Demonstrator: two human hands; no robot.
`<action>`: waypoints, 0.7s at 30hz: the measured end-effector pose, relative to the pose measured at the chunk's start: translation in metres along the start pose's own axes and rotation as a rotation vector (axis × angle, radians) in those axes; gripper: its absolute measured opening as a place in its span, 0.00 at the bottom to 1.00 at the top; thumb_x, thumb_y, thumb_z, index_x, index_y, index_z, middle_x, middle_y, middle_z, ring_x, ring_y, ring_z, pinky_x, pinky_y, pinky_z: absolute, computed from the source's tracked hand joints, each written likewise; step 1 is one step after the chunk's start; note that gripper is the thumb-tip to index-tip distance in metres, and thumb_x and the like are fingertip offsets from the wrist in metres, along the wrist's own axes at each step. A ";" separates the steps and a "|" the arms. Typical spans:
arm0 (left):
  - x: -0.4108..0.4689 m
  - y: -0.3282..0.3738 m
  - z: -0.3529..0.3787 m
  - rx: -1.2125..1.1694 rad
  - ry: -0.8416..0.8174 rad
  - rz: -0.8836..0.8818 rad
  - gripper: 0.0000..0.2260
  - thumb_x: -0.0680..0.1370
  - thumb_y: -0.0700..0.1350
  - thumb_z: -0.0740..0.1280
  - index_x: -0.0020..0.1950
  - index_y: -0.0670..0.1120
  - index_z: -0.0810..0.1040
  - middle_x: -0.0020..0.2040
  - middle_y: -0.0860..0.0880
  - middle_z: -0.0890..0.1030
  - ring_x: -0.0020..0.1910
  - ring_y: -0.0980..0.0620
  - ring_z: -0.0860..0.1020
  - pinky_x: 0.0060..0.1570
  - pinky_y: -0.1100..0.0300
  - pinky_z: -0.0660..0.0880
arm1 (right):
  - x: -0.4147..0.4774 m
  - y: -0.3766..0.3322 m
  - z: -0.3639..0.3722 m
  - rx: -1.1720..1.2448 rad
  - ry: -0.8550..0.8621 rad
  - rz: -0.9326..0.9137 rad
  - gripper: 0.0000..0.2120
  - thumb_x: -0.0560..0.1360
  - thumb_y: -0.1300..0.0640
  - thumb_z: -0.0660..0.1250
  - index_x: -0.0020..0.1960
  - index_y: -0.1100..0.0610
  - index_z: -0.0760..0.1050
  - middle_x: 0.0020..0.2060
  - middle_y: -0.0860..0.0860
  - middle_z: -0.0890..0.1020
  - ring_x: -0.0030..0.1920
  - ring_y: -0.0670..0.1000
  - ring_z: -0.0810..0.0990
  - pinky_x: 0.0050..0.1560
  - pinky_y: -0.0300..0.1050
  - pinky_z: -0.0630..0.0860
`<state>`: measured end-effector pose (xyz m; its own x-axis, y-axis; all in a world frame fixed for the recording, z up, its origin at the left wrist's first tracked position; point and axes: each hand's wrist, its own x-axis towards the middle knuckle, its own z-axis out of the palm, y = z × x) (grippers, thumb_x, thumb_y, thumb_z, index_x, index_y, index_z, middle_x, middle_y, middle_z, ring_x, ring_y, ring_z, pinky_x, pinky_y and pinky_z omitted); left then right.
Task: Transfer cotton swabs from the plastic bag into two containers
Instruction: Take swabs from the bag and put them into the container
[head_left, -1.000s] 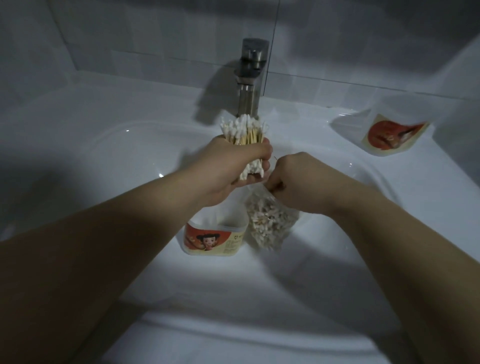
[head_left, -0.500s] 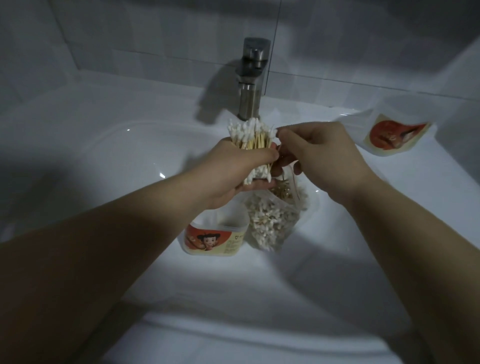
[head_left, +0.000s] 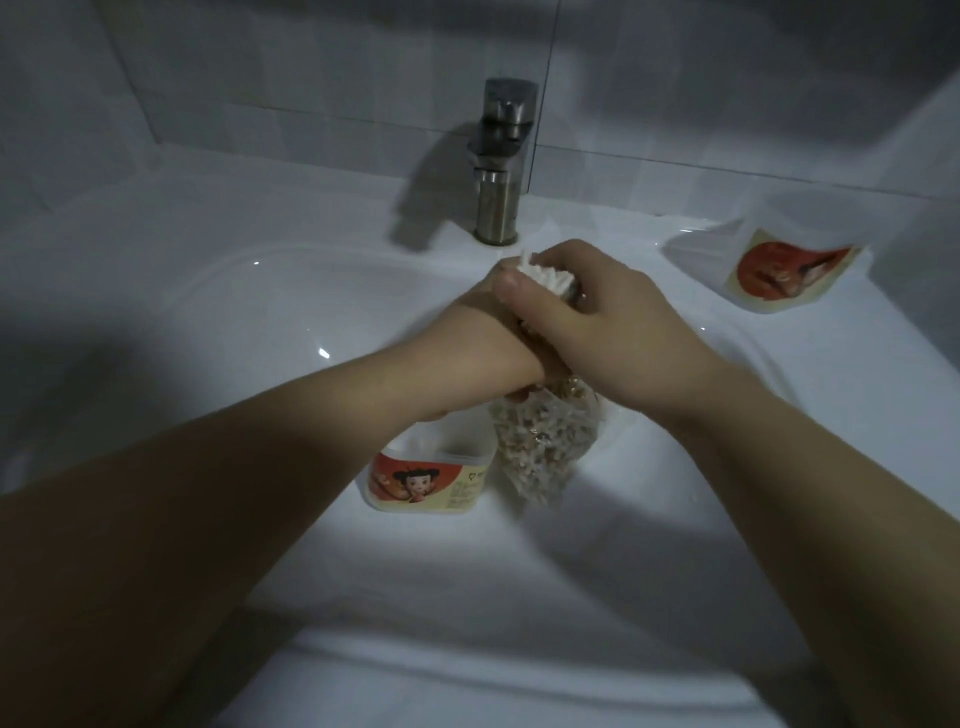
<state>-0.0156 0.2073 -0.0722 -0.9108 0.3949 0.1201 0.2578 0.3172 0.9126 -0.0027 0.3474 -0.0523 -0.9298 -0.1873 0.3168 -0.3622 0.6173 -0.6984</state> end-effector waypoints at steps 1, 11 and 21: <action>-0.001 0.001 0.000 0.026 -0.014 -0.007 0.11 0.77 0.36 0.71 0.44 0.53 0.77 0.28 0.59 0.80 0.28 0.60 0.79 0.31 0.59 0.77 | 0.000 -0.001 0.002 0.004 0.024 -0.011 0.18 0.71 0.27 0.65 0.48 0.40 0.75 0.40 0.30 0.81 0.42 0.28 0.79 0.35 0.22 0.69; 0.000 -0.001 -0.010 -0.032 -0.162 -0.082 0.49 0.70 0.31 0.74 0.81 0.48 0.47 0.34 0.60 0.81 0.34 0.61 0.81 0.35 0.63 0.76 | 0.002 0.001 0.011 0.049 0.051 -0.112 0.07 0.79 0.50 0.61 0.44 0.41 0.73 0.32 0.44 0.81 0.35 0.41 0.80 0.32 0.29 0.69; -0.006 -0.001 -0.010 -0.042 -0.150 -0.112 0.50 0.69 0.27 0.70 0.80 0.50 0.43 0.37 0.40 0.80 0.35 0.48 0.80 0.38 0.51 0.78 | 0.005 0.004 0.020 -0.002 0.044 -0.121 0.19 0.82 0.50 0.61 0.31 0.46 0.68 0.26 0.43 0.76 0.29 0.42 0.75 0.30 0.30 0.66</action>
<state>-0.0133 0.1957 -0.0704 -0.8739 0.4845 -0.0397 0.1411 0.3310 0.9330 -0.0098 0.3333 -0.0662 -0.8754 -0.2268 0.4270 -0.4717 0.5939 -0.6518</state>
